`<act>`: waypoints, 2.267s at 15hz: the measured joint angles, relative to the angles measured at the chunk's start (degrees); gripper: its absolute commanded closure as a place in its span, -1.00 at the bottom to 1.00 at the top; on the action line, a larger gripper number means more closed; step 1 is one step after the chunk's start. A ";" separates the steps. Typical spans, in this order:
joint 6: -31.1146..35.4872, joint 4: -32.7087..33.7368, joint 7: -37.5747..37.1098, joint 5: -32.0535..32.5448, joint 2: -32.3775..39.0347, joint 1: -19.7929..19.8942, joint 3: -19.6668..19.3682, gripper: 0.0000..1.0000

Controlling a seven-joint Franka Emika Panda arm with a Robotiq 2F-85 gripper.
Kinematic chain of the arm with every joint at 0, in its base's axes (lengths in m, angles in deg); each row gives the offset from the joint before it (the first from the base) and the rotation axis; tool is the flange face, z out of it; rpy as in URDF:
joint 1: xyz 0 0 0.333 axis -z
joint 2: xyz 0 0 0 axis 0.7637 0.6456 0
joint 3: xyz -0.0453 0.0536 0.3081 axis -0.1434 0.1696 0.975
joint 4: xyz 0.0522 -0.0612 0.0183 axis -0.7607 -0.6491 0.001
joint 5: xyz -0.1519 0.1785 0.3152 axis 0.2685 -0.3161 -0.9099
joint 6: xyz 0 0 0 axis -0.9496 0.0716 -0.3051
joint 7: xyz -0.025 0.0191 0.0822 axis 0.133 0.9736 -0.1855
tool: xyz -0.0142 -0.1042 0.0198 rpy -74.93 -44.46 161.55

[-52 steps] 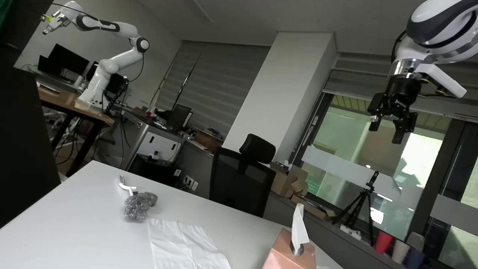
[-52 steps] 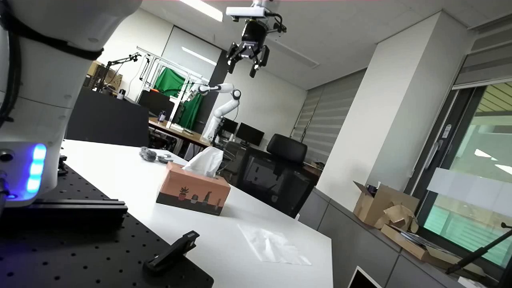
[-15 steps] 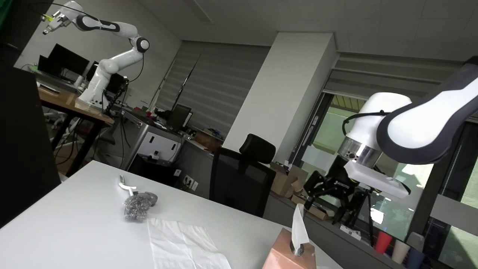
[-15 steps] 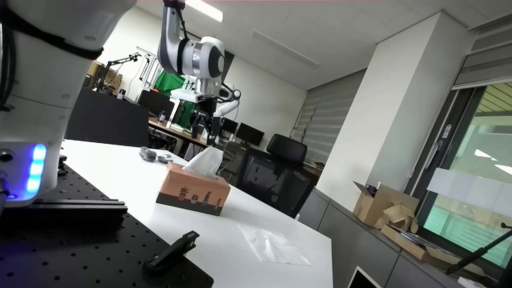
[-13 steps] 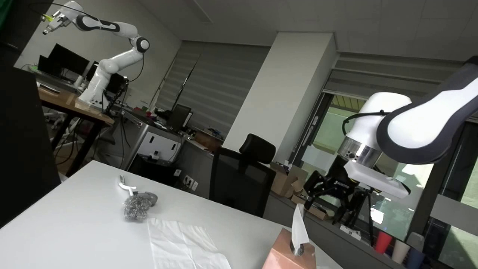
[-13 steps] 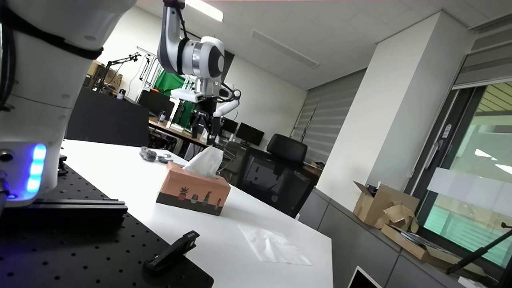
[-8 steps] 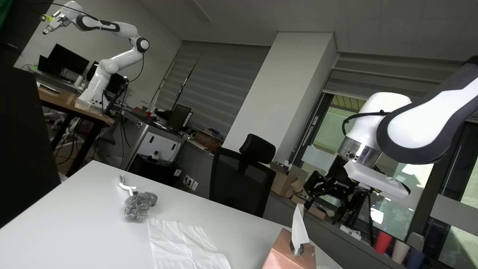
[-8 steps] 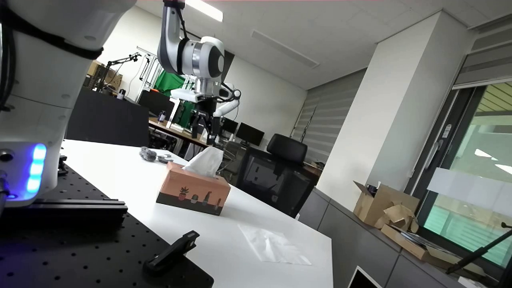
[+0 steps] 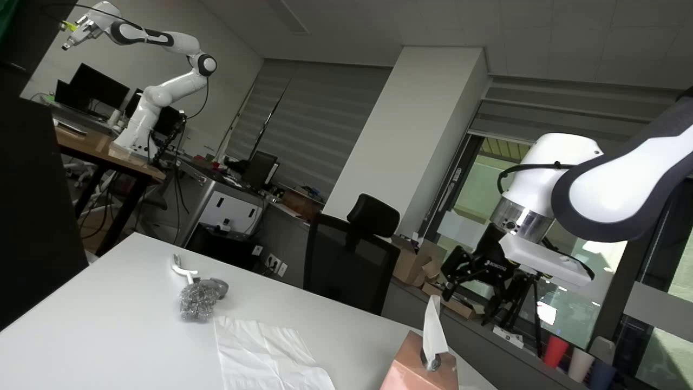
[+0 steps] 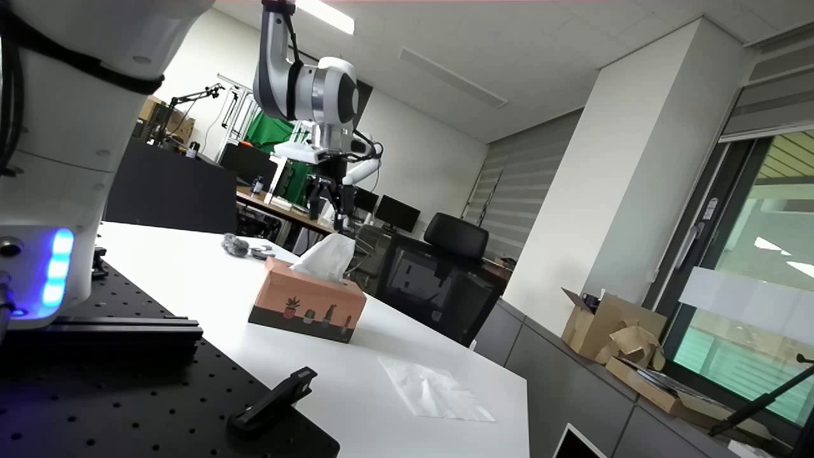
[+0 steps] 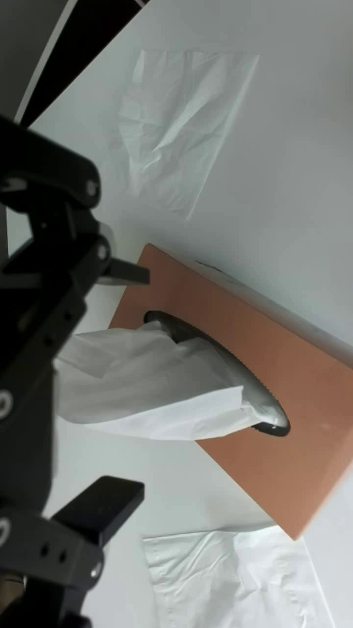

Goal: Pull out one tissue square from the pink box

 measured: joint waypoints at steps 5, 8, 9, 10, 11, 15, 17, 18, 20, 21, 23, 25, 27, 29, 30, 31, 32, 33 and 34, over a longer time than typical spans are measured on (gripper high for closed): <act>1.96 1.77 -5.09 8.02 1.39 1.45 0.01 -1.00; 5.07 3.48 -10.94 15.84 3.21 2.17 0.01 -1.00; 5.94 4.18 -12.96 18.26 3.88 2.31 -0.01 -1.00; 6.56 4.91 -14.97 20.50 4.61 2.38 -0.04 -1.00; 6.93 5.71 -16.72 22.36 5.39 2.38 -0.05 -1.00; 7.16 9.00 -22.09 27.36 9.25 2.23 -0.07 -1.00; 7.16 10.61 -23.98 28.86 11.36 2.01 -0.17 -1.00; 7.16 11.36 -24.79 29.29 12.39 1.87 -0.28 -1.00; 7.16 12.84 -26.03 29.99 14.43 1.55 -0.54 -1.00; 7.16 13.49 -26.28 30.00 15.43 1.43 -0.59 -0.50; 7.11 14.56 -26.52 29.82 17.37 1.26 -0.60 -0.33; 7.10 15.39 -26.55 29.53 19.19 1.16 -0.60 -0.02; 7.10 16.11 -26.55 28.81 20.75 1.07 -0.59 0.22; 7.09 16.71 -26.55 28.22 21.96 1.04 -0.57 0.50; 7.08 16.89 -26.55 27.74 22.40 1.03 -0.56 0.65; 7.05 17.08 -26.55 27.43 22.78 1.03 -0.56 0.78; 7.01 17.27 -26.53 27.01 23.10 1.03 -0.54 0.94; 6.97 17.41 -26.44 26.45 23.38 1.03 -0.49 0.98; 6.96 17.45 -26.29 25.70 23.61 1.05 -0.40 1.00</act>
